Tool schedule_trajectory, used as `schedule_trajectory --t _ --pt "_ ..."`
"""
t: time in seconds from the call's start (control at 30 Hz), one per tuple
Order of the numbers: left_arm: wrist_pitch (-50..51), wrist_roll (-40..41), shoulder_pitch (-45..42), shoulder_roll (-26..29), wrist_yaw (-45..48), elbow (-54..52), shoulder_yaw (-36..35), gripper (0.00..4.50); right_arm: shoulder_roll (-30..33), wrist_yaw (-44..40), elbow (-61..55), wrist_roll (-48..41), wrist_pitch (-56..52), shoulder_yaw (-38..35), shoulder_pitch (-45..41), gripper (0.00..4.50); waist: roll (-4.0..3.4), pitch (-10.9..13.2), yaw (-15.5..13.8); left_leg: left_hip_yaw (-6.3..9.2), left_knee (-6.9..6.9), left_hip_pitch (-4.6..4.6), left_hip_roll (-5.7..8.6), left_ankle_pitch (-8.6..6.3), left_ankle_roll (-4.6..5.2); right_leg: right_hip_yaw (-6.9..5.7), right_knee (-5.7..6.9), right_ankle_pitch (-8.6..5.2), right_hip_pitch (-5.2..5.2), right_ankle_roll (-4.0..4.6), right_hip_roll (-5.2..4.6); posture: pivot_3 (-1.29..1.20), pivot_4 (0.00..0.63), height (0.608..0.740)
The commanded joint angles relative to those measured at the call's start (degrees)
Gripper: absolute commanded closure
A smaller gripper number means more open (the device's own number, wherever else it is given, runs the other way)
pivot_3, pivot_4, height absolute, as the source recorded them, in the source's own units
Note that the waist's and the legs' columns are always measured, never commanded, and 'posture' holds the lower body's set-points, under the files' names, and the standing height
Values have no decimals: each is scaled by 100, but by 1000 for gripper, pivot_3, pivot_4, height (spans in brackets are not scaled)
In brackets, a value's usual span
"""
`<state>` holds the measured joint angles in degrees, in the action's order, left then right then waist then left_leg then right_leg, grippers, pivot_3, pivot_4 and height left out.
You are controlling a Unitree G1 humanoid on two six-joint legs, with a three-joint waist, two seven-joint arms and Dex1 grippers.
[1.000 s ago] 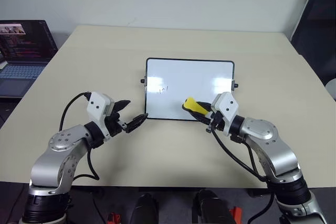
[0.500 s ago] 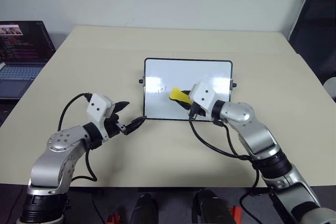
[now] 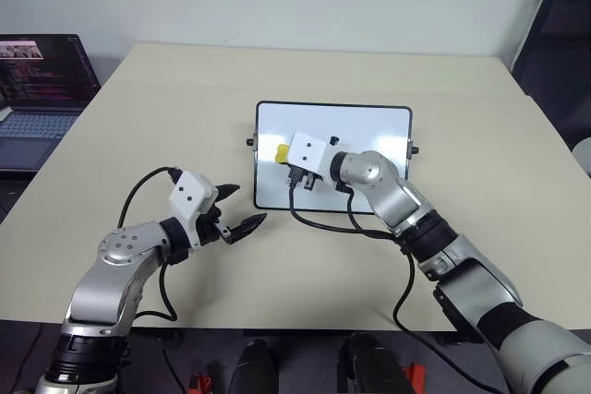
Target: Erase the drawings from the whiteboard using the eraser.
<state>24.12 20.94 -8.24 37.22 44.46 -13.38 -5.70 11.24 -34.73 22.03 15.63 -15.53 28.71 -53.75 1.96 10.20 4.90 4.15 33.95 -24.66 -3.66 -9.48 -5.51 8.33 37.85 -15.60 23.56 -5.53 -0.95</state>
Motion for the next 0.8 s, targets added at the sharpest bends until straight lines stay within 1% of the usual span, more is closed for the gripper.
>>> schedule_trajectory --t 0.03,0.1,0.23,0.33,0.4,0.53,0.6,0.67,0.8 --pt "-141 117 -139 -62 -2 -137 -129 0 267 -562 -113 215 -61 269 94 3399 0 0 -13 0 1 0 0 0 0 0 0 -2 -1 2 0 0 150 740" --pt "-152 151 -154 -78 -3 -146 -157 0 327 -665 -222 274 -89 304 158 3399 1 -1 -12 1 3 2 0 0 0 0 0 -4 -3 6 0 0 150 740" --pt "-176 198 -163 -98 2 -124 -184 0 210 210 147 572 120 36 -108 3399 1 -1 -4 1 3 11 0 1 0 0 13 -4 -5 7 1 0 150 740" --pt "-201 208 -159 -95 16 -96 -179 0 169 474 344 598 160 -106 -229 3399 0 0 -5 1 5 15 1 4 2 1 17 -3 -4 23 1 0 150 740" --pt "-223 215 -162 -92 33 -65 -175 0 201 233 338 492 58 -81 -182 3399 2 -1 -15 1 8 15 1 13 -2 1 16 2 -7 25 1 0 150 740" --pt "-195 222 -176 -97 19 -91 -153 0 334 -660 -29 288 -236 142 111 3400 3 -2 -16 1 11 15 1 15 -3 1 12 2 -16 24 0 0 150 740" --pt "-147 225 -188 -99 -9 -145 -132 0 341 -842 -194 283 -200 188 196 3401 3 -2 -12 1 9 16 0 15 -3 0 11 1 -17 22 0 0 150 740" --pt "-101 226 -206 -106 -38 -188 -108 0 199 -488 -70 394 -17 70 82 3401 1 -1 0 1 5 19 -1 15 -3 0 12 -1 -16 20 1 0 150 740" --pt "-28 233 -229 -120 -74 -257 -76 0 -78 563 508 583 500 -210 -310 3401 1 -1 33 1 5 23 -2 15 -3 2 16 4 -14 26 3 0 150 740"
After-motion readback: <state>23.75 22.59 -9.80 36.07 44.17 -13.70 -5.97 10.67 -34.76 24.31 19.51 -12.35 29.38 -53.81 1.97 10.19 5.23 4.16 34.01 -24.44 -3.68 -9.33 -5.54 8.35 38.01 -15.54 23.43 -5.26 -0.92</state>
